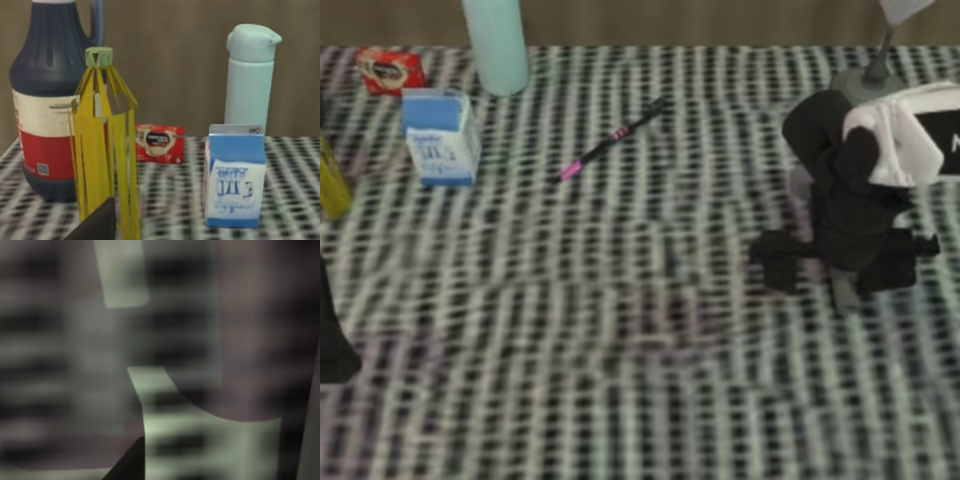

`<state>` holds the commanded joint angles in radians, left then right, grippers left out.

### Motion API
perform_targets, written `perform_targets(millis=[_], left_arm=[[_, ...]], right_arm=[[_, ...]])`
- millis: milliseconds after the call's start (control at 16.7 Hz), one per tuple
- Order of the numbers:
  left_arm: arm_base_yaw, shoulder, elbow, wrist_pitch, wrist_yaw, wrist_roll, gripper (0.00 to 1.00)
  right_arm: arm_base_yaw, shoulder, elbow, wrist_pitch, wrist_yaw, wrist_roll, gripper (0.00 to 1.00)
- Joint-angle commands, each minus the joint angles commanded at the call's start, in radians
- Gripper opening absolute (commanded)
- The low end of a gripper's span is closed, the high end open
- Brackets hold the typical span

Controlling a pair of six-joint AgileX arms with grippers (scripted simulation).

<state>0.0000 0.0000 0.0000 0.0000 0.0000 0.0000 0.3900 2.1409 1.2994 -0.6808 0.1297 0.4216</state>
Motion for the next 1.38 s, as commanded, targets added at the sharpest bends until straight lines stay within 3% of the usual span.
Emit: perform_targets(millis=[360, 840, 900, 1140, 1380], left_arm=[[0.0, 0.0, 0.0, 0.0, 0.0, 0.0, 1.0], [0.0, 0.0, 0.0, 0.0, 0.0, 0.0, 1.0], [0.0, 0.0, 0.0, 0.0, 0.0, 0.0, 1.0], [0.0, 0.0, 0.0, 0.0, 0.0, 0.0, 1.0], [0.0, 0.0, 0.0, 0.0, 0.0, 0.0, 1.0]], right_arm=[[0.0, 0.0, 0.0, 0.0, 0.0, 0.0, 0.02], [0.0, 0.0, 0.0, 0.0, 0.0, 0.0, 0.0], [0.012, -0.041, 0.021, -0.009, -0.041, 0.026, 0.0], [0.015, -0.052, 0.01, 0.055, -0.061, 0.006, 0.0], [0.017, -0.094, -0.041, 0.271, -0.126, -0.053, 0.0]])
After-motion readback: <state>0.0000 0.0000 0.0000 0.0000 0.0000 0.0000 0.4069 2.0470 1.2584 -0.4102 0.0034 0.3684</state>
